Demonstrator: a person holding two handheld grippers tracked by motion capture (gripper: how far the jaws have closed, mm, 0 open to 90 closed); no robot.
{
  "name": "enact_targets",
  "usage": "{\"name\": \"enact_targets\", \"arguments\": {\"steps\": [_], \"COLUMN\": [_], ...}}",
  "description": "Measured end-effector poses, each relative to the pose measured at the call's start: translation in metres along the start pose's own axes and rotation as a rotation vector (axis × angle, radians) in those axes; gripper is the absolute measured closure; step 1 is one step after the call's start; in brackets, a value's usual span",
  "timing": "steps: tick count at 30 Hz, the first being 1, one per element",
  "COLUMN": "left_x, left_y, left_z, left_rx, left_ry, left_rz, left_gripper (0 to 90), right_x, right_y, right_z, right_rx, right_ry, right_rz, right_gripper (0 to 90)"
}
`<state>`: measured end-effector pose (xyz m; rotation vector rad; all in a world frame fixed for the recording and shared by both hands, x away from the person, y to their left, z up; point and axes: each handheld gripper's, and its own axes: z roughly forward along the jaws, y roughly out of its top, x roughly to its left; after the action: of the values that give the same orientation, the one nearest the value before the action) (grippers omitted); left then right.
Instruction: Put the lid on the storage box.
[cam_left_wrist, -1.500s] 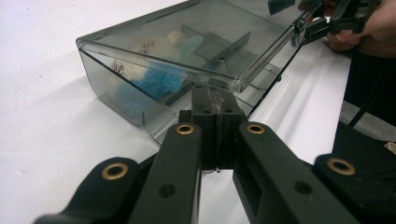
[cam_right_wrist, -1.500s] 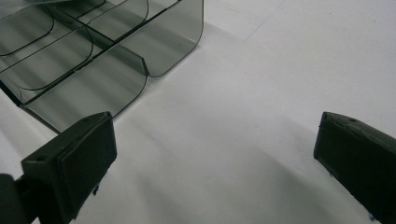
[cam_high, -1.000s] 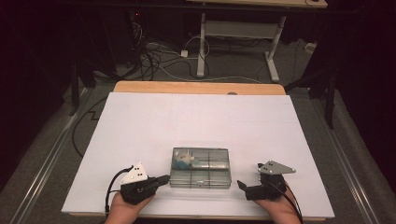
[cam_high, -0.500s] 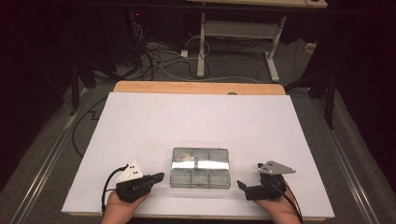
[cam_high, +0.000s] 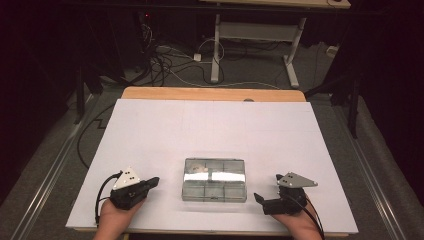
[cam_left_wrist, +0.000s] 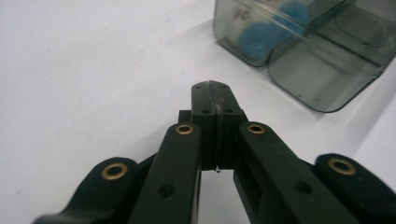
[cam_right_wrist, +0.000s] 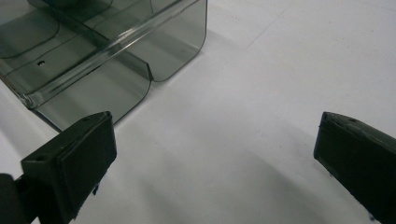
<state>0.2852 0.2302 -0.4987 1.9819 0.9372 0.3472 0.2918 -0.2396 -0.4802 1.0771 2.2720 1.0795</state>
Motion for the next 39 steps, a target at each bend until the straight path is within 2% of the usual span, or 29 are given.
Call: {"name": "enact_targets", "arguments": {"steps": [5,7,9,14,18,19,28,32,35,39], "left_x": [0.005,0.004,0.002,0.004,0.003,0.002,0.0,-0.003,-0.004,-0.004], "left_y": [-0.003,-0.003,-0.002,0.0,0.001,0.002,0.006,0.008,0.01,0.01], "left_z": [-0.002,0.001,0.002,0.006,0.008,0.008,0.008,0.008,0.01,0.01], "left_rx": [0.007,0.015,0.021,0.015,0.026,0.025,-0.027,-0.053,-0.054,-0.053], "left_ry": [0.004,-0.007,-0.01,-0.053,-0.066,-0.068,-0.062,-0.07,-0.063,-0.058], "left_rz": [-0.009,-0.012,0.003,-0.021,-0.002,0.006,0.004,0.016,0.025,0.012], "left_gripper": [87.3,82.0,77.2,51.2,36.5,36.2,1.2,0.0,0.0,0.0], "right_x": [0.001,0.002,0.002,0.004,0.002,0.002,0.003,0.002,0.0,0.0], "right_y": [0.001,0.002,0.002,0.002,0.001,0.001,-0.001,-0.002,-0.004,-0.005], "right_z": [-0.002,-0.002,-0.001,-0.002,-0.003,-0.003,-0.007,-0.012,-0.015,-0.016], "right_rx": [-0.024,-0.024,-0.026,-0.033,-0.042,-0.043,-0.06,-0.078,-0.081,-0.09], "right_ry": [0.001,0.002,0.002,0.003,0.006,0.006,-0.002,-0.012,-0.022,-0.03], "right_rz": [-0.002,-0.003,-0.003,-0.007,-0.005,-0.005,-0.01,-0.008,-0.009,-0.005], "right_gripper": [0.1,0.1,0.1,0.1,0.1,0.1,0.0,0.0,0.0,0.0]}}
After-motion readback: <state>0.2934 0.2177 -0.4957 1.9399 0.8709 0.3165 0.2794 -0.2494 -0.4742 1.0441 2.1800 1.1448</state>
